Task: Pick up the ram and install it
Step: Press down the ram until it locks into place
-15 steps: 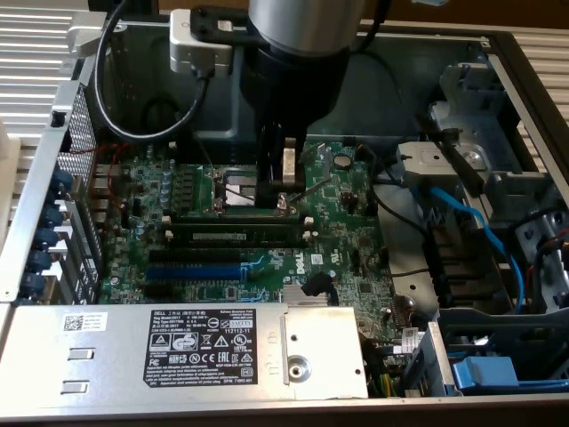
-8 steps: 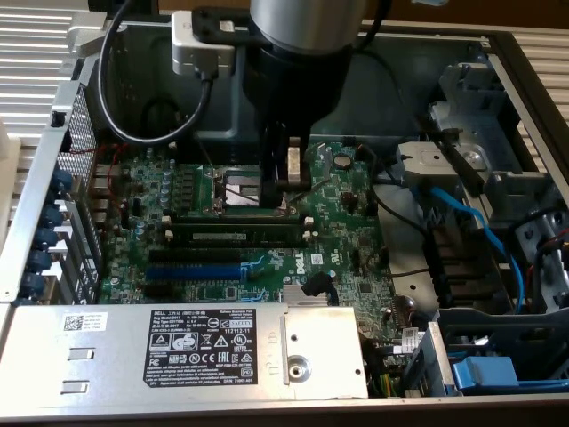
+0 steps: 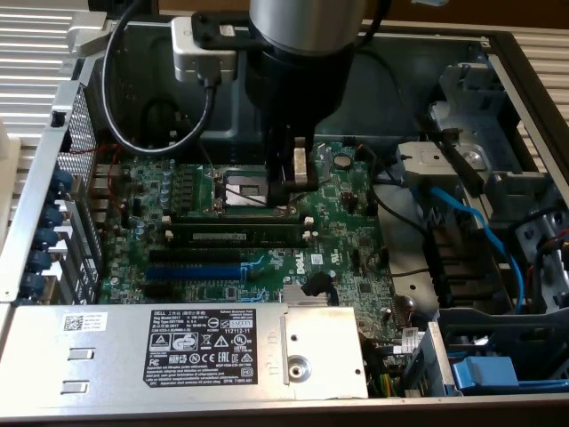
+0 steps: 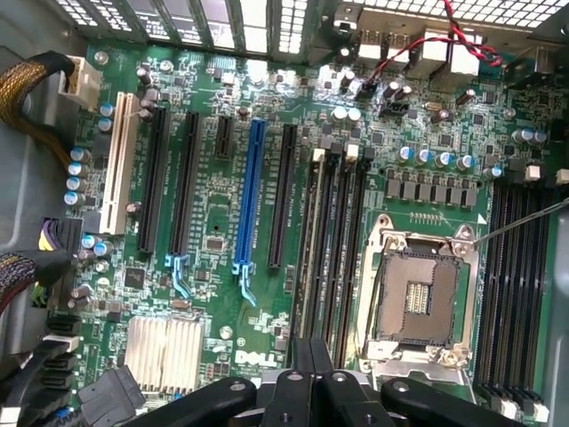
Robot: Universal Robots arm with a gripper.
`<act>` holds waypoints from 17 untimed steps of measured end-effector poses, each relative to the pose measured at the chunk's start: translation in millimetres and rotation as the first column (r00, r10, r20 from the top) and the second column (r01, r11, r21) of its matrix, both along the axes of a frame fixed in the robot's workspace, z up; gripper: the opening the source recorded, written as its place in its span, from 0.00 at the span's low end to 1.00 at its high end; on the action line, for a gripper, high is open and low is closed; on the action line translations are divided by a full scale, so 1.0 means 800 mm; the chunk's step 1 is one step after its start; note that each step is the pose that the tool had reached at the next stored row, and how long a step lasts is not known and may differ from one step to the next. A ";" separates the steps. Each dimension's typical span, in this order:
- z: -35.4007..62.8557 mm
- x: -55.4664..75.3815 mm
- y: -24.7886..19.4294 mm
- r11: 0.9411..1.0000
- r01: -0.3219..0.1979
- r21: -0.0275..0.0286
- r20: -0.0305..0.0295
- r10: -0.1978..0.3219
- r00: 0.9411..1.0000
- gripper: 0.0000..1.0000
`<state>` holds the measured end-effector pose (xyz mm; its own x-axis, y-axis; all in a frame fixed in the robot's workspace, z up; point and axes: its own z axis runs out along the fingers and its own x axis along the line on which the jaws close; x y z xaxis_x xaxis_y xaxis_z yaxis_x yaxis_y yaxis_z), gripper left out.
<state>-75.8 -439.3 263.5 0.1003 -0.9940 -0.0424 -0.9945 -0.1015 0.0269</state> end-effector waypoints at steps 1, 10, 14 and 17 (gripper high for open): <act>0.000 0.000 -0.0001 1.000 -0.004 0.002 0.004 0.004 1.000 0.11; 0.004 0.000 -0.0004 0.999 -0.034 0.017 0.043 0.034 0.998 0.11; 0.006 0.001 -0.0011 0.999 -0.042 0.023 0.054 0.040 0.998 0.11; 0.008 0.004 -0.0028 0.998 -0.048 0.031 0.057 0.046 0.997 0.11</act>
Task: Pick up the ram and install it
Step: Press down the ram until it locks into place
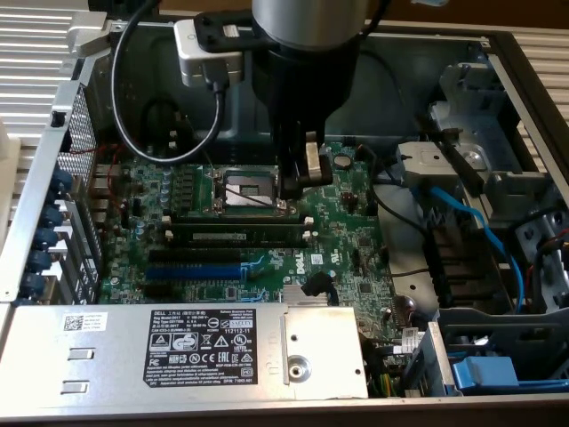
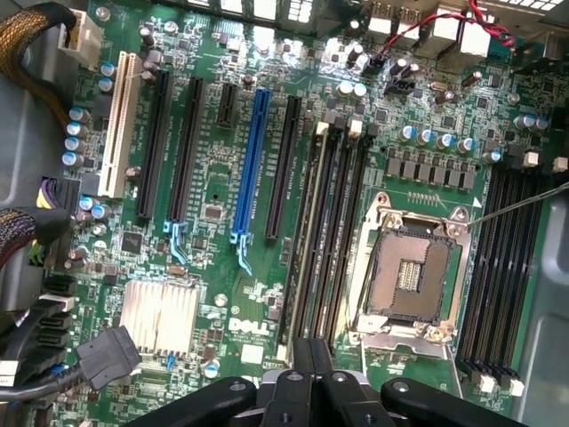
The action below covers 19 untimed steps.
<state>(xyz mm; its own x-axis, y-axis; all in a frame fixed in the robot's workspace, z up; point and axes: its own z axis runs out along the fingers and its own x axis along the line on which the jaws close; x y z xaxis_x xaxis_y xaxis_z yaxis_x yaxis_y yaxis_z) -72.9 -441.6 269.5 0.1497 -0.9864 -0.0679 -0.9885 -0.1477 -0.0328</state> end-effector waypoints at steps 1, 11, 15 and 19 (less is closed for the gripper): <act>0.001 0.001 -0.0006 1.000 -0.002 0.003 0.001 0.002 1.000 0.11; 0.008 0.007 -0.0054 0.999 -0.018 0.035 0.016 0.018 1.000 0.11; 0.013 0.013 -0.0054 0.999 -0.022 0.038 0.017 0.021 1.000 0.11; 0.020 0.018 -0.0057 0.999 -0.024 0.049 0.018 0.023 1.000 0.11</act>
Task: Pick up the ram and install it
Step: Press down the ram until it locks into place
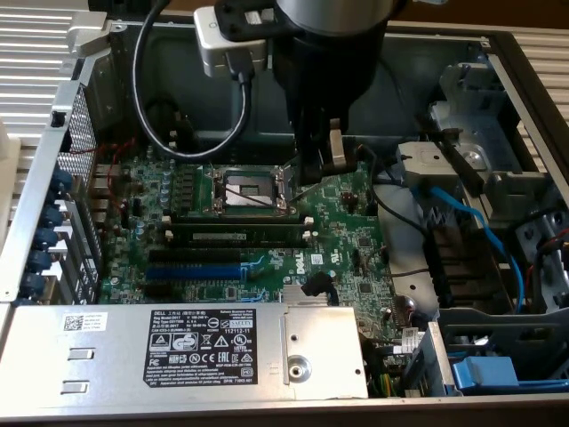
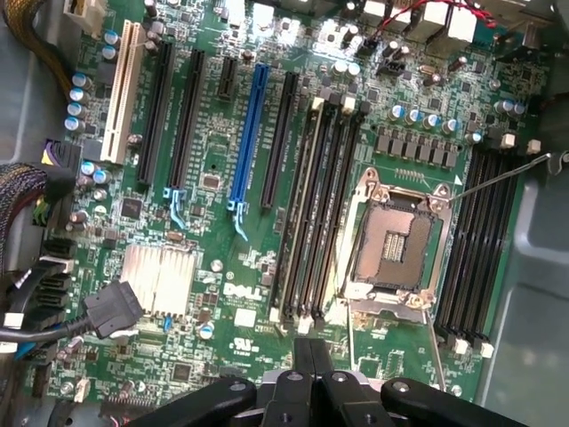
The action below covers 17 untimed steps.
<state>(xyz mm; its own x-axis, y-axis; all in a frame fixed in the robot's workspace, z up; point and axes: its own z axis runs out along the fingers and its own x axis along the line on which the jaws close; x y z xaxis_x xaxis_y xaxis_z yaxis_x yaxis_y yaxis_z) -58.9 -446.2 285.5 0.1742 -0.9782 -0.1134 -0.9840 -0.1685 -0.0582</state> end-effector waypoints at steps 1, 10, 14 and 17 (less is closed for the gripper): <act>0.001 0.001 -0.0002 1.000 0.000 0.003 0.001 0.000 1.000 0.11; 0.004 0.017 -0.0015 1.000 -0.007 0.006 0.001 0.007 1.000 0.11; 0.004 0.017 -0.0015 1.000 -0.007 0.006 0.001 0.007 1.000 0.11; 0.004 0.017 -0.0015 1.000 -0.007 0.006 0.001 0.007 1.000 0.11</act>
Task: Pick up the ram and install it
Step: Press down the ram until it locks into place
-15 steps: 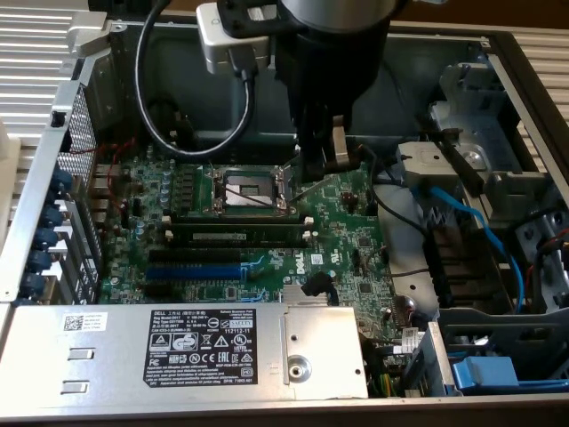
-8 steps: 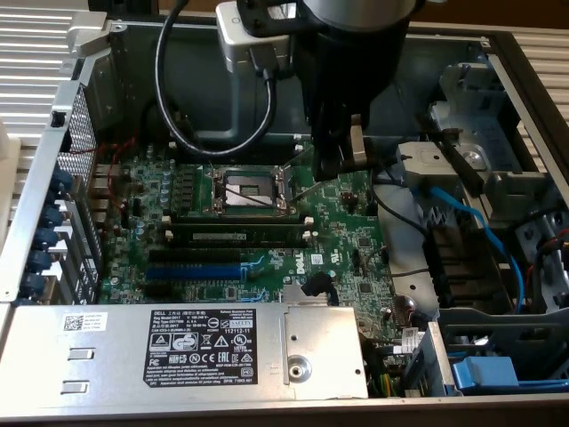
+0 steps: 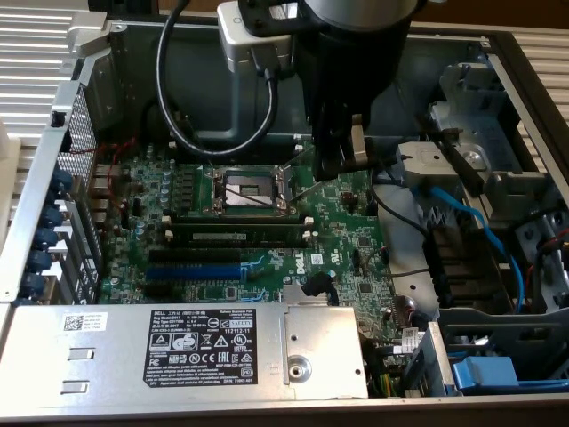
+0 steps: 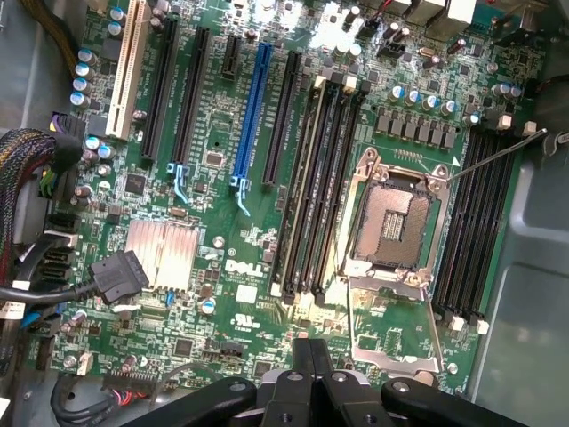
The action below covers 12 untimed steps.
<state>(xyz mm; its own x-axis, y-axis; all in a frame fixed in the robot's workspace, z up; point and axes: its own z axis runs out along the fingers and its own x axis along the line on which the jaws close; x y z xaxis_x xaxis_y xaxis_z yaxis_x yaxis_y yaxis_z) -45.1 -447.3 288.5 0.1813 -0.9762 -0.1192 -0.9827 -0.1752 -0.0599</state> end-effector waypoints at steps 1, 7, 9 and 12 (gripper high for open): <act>0.000 0.000 0.0000 1.000 0.000 0.000 0.000 0.000 1.000 0.11; 0.000 0.002 0.0000 1.000 0.000 0.000 0.000 0.000 1.000 0.11; 0.000 0.006 0.0001 1.000 0.000 0.000 0.000 0.000 1.000 0.11; 0.000 0.012 0.0001 1.000 -0.001 0.000 0.000 0.001 1.000 0.11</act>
<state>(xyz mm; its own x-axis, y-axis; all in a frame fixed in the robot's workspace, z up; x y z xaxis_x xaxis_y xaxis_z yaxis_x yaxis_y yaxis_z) -35.5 -447.3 288.6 0.1822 -0.9760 -0.1191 -0.9825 -0.1761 -0.0598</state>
